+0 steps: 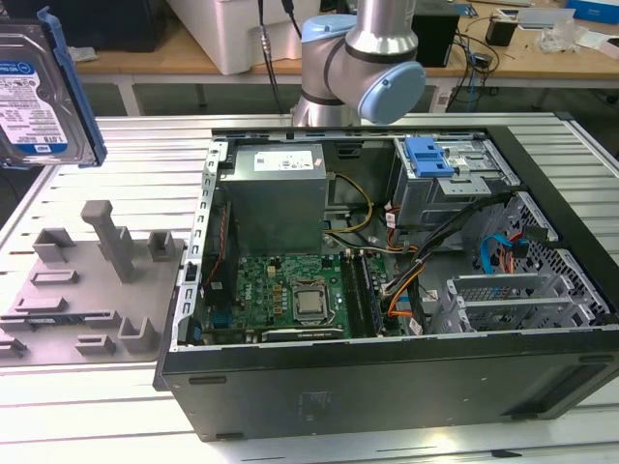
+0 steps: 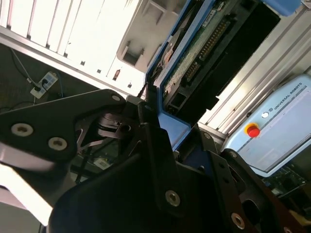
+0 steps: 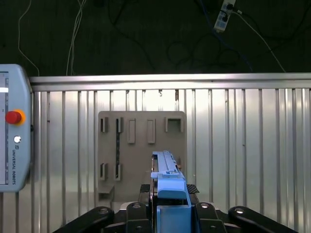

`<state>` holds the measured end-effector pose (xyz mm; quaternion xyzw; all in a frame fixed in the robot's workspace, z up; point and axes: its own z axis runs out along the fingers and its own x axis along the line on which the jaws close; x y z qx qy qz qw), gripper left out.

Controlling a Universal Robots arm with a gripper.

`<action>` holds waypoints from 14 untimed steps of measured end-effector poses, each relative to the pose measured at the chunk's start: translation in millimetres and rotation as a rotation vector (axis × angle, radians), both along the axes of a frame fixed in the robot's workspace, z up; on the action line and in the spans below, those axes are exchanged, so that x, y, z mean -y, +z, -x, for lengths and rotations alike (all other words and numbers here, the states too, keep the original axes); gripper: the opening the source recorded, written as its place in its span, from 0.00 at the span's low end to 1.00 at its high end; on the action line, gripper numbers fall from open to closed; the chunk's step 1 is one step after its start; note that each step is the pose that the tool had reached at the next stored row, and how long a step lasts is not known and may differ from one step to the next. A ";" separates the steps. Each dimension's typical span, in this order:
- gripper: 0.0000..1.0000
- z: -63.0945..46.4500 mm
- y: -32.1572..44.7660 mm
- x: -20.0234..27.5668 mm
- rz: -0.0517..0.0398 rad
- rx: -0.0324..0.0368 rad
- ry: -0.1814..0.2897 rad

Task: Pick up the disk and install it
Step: 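Pick up the disk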

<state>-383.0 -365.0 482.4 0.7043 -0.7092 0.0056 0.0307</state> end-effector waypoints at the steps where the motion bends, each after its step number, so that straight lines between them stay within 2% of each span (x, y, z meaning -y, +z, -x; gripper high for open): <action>1: 0.37 -3.0 0.6 1.9 -0.0001 0.0001 0.000; 5: 0.37 -8.7 1.9 6.6 -0.0002 0.0003 0.000; 10: 0.37 -17.5 4.0 14.6 -0.0002 0.0002 0.000; 14: 0.37 -30.3 5.2 19.9 0.0000 0.0000 0.000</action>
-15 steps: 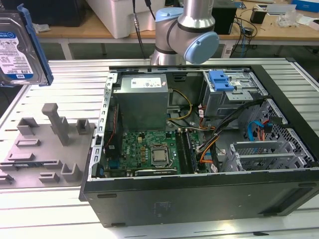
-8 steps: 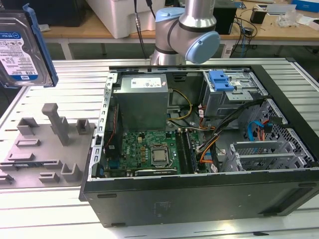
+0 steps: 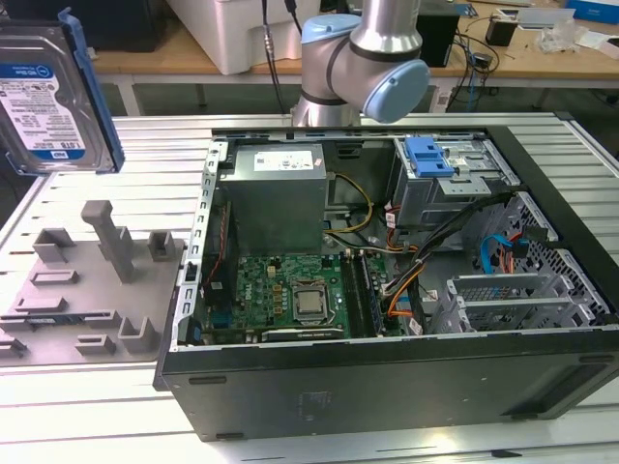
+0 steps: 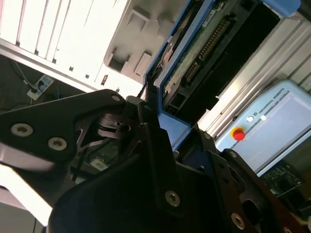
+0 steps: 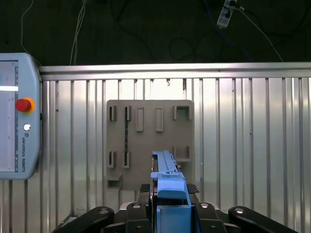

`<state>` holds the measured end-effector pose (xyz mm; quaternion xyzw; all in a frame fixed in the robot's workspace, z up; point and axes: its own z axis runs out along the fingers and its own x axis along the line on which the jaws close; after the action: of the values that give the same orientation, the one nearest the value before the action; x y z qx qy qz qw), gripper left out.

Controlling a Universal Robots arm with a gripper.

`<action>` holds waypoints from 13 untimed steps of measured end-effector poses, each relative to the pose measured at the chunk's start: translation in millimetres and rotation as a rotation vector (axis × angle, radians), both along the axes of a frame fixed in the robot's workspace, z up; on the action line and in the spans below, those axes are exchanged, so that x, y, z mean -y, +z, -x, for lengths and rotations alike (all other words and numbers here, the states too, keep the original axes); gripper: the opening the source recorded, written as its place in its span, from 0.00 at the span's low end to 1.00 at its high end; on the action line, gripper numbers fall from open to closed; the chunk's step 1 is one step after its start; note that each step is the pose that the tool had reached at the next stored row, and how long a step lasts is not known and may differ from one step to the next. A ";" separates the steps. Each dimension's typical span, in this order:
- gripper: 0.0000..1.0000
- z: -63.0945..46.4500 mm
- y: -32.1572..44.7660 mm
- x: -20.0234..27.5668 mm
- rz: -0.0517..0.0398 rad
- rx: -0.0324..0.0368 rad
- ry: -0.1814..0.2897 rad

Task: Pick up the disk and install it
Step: 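Pick up the disk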

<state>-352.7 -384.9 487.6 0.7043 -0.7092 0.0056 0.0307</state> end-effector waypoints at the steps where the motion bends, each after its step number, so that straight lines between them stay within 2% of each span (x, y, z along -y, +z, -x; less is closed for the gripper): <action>1: 0.37 -5.0 0.2 1.7 0.0000 0.0000 0.000; 8: 0.37 -35.7 1.6 12.1 0.0000 0.0000 0.000; 11: 0.37 -54.8 2.5 18.9 -0.0001 -0.0001 0.000; 13: 0.37 -62.2 2.8 21.5 -0.0001 -0.0001 0.000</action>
<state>-290.5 -406.4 490.4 0.7043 -0.7092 0.0055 0.0307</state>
